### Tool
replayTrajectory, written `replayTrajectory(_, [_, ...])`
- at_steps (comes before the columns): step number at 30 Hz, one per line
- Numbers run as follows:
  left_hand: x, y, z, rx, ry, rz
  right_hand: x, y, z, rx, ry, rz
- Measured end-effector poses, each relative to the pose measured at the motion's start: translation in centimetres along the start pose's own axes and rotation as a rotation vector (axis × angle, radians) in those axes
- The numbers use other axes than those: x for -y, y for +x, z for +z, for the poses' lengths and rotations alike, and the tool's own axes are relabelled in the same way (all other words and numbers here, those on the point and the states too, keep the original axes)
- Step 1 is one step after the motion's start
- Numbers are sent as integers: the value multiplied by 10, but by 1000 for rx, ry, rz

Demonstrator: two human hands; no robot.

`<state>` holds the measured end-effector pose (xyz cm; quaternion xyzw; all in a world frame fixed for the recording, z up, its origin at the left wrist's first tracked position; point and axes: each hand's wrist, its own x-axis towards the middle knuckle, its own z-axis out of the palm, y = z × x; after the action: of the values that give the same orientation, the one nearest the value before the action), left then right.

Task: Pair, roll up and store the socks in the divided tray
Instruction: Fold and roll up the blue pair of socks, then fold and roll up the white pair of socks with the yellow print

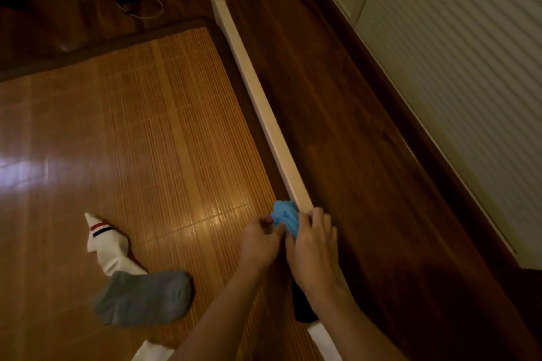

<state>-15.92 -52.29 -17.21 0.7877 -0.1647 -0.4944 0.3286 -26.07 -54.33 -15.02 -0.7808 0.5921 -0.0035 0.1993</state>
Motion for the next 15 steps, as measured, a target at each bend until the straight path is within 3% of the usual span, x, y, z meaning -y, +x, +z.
replayTrajectory(5, [-3,1,5,-90,212,220,-6,-11,6,-108,96,-46])
replayTrajectory(15, [-1,4,5,-152,156,221,-9,-1,14,-137,134,-101])
